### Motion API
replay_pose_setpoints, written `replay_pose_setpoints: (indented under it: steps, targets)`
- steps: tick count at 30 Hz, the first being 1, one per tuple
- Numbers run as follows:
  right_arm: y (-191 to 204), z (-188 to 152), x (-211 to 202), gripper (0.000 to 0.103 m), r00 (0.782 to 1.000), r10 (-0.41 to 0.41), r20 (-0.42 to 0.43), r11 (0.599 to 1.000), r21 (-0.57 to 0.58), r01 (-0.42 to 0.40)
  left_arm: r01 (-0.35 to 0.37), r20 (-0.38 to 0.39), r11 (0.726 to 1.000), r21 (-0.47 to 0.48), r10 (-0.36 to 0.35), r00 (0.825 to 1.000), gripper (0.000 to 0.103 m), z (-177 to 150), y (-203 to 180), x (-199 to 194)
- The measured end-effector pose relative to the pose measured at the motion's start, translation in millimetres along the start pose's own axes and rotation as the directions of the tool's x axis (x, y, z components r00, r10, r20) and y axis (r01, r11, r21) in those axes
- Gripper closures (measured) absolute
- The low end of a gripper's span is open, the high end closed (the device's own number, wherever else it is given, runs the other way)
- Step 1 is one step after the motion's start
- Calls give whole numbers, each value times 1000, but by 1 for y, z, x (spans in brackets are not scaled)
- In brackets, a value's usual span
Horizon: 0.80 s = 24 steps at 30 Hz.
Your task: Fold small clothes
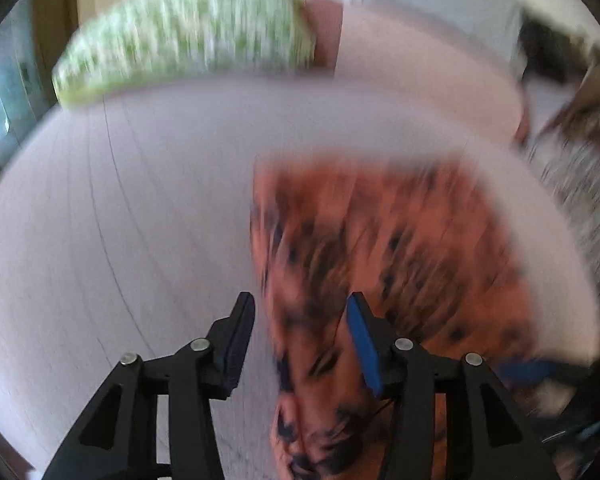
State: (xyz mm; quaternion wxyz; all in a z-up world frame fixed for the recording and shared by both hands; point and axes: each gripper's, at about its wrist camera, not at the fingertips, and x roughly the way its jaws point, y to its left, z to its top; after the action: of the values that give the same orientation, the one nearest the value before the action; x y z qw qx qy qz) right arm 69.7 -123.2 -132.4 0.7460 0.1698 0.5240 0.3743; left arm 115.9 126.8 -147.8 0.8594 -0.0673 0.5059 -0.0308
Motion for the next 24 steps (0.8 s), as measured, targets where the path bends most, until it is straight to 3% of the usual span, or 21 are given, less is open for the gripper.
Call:
replay_pose_setpoints:
  steps: [2,6,9,11,12,13,15,17,19,22,23,24]
  targets:
    - [1,1,0,23,1000,-4,-12,1000,-5,4,34,23,997,-65,-32,999,51,-4,7,0]
    - [3,7,-11,23,1000,-1,-26,1000,4,1,26,103,999,-19,-24,994,53,6,-5,-33]
    - [6,18,-34,23,999,-7,37,1000,-3,7,62,126,997,-51,-55,991,53,-2,0,-51]
    - [4,28,-47,23,997,0,81,1000,7,0,87,102,993,-78,-79,992,53,-14,8,-52]
    - [1,33,-51,23,995,8,96,1000,20,-10,101,78,991,-84,-94,992,58,-20,12,-48]
    - [-4,38,-53,23,994,9,107,999,38,-14,98,56,992,-83,-94,994,78,-21,10,-43]
    - [-14,45,-47,21,995,-4,103,997,76,-4,140,30,984,-111,-138,990,82,-28,16,-34]
    - [-28,46,-29,21,999,-1,55,994,113,-5,150,31,981,-126,-147,989,88,-25,18,-39]
    - [-34,43,-23,20,998,11,68,992,126,-20,132,56,987,-92,-127,990,92,-23,11,-53]
    - [-36,41,-25,20,996,25,82,991,132,-36,135,70,986,-98,-129,989,89,-25,12,-62]
    - [-37,40,-25,20,996,32,83,990,137,-43,140,53,982,-130,-134,990,82,-28,15,-60]
    - [-38,39,-25,20,996,35,84,989,139,-46,132,60,979,-158,-124,991,69,-34,19,-62]
